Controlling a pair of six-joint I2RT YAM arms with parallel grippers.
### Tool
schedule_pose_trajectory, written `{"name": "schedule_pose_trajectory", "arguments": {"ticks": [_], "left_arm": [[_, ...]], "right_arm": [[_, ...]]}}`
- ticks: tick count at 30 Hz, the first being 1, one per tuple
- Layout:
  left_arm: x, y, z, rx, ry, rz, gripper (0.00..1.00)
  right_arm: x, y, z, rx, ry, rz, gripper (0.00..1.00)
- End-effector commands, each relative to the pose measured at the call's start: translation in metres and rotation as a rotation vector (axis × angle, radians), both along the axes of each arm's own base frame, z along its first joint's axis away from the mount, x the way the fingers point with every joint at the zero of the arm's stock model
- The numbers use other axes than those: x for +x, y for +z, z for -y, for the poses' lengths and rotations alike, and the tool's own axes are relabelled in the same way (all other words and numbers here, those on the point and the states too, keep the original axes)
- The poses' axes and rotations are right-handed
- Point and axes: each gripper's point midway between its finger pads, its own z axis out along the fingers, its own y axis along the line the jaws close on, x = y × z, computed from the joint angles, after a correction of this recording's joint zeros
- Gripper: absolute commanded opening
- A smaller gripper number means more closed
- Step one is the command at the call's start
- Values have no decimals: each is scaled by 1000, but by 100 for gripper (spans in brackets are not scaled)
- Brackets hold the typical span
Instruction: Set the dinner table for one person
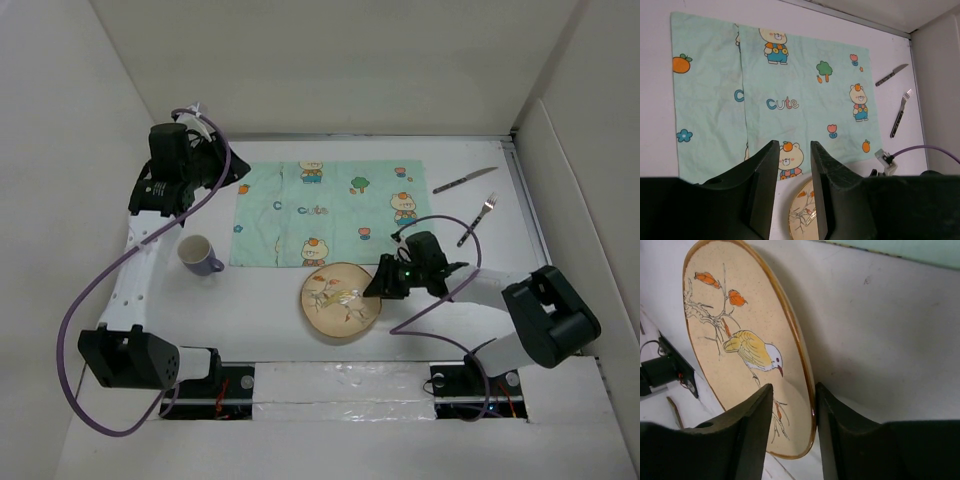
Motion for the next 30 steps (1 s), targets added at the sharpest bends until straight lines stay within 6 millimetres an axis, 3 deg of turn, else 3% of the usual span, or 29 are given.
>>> {"name": "schedule_pose_trajectory", "arguments": {"ticks": [1, 2, 5, 8, 11, 12, 14, 15, 16, 17, 19, 21, 22, 23, 24, 25, 26, 28, 29, 30], "left_arm": [[-9, 30, -7, 43, 13, 77, 29], [-9, 31, -7, 44, 12, 76, 29], [-7, 32, -7, 42, 18, 76, 29], [-5, 35, -9, 47, 30, 82, 29], [-2, 37, -17, 69, 70, 80, 29], [-2, 37, -17, 76, 72, 79, 29], [0, 40, -21, 86, 89, 86, 30], [1, 41, -22, 90, 92, 90, 31], [3, 41, -22, 93, 95, 91, 32], [3, 42, -23, 94, 98, 95, 33], [5, 42, -20, 86, 85, 98, 33], [6, 40, -17, 80, 70, 93, 33], [8, 40, -15, 73, 58, 91, 33], [8, 40, -13, 68, 52, 94, 33], [8, 39, -11, 60, 42, 91, 34], [7, 38, -8, 46, 27, 86, 34], [8, 37, -6, 39, 23, 91, 34], [5, 31, -3, 22, 7, 81, 34], [5, 27, -1, 13, 0, 78, 34], [5, 27, -1, 12, -1, 78, 34]], "right_arm": [[10, -9, 0, -18, -44, 23, 41], [9, -13, 0, -24, -42, 17, 38], [2, -19, 2, -35, -24, -9, 0], [-12, -17, 5, -52, 22, -29, 0], [-29, 5, 8, -76, 84, -20, 0], [-20, 35, 2, -37, 94, 54, 0], [-19, 66, -3, 4, 124, 94, 0], [-1, 96, -8, 46, 96, 162, 0], [7, 118, -13, 107, 87, 194, 0], [28, 137, -12, 151, 53, 242, 0], [62, 169, -23, 225, 49, 278, 0], [90, 177, -27, 236, 38, 276, 0], [111, 201, -32, 261, 35, 324, 0], [129, 185, -39, 245, 34, 291, 0], [145, 187, -40, 241, 21, 303, 0], [164, 206, -45, 254, 8, 347, 0], [183, 189, -45, 242, -11, 312, 0], [207, 192, -47, 246, -47, 317, 0], [233, 194, -49, 247, -69, 337, 0], [234, 194, -49, 247, -69, 337, 0]]}}
